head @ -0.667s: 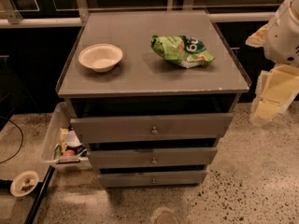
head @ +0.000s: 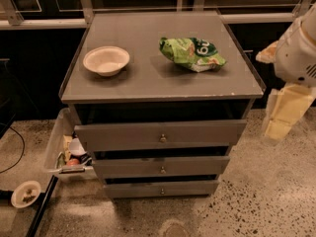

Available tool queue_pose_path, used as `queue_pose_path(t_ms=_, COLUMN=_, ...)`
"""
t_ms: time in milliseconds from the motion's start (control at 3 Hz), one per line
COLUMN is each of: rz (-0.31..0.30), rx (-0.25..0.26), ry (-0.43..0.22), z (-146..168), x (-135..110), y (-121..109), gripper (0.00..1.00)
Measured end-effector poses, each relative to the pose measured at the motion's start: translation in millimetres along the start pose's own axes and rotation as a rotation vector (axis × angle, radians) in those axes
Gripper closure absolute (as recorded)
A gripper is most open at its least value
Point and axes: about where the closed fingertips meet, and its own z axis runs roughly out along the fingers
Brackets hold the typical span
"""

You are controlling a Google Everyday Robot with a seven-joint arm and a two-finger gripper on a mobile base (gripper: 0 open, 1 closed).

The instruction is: Open top drawer

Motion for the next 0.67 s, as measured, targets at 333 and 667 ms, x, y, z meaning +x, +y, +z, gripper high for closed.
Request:
queue_pose_path(t_ms=333, rz=-0.012, rx=-0.046, ry=-0.028, z=44.5, x=9.4, y=14.6, gripper=0.00)
queue_pose_path(t_ms=667, rz=-0.074, rx=-0.059, ry=-0.072, z=92.3, x=18.9, y=26.3, gripper=0.00)
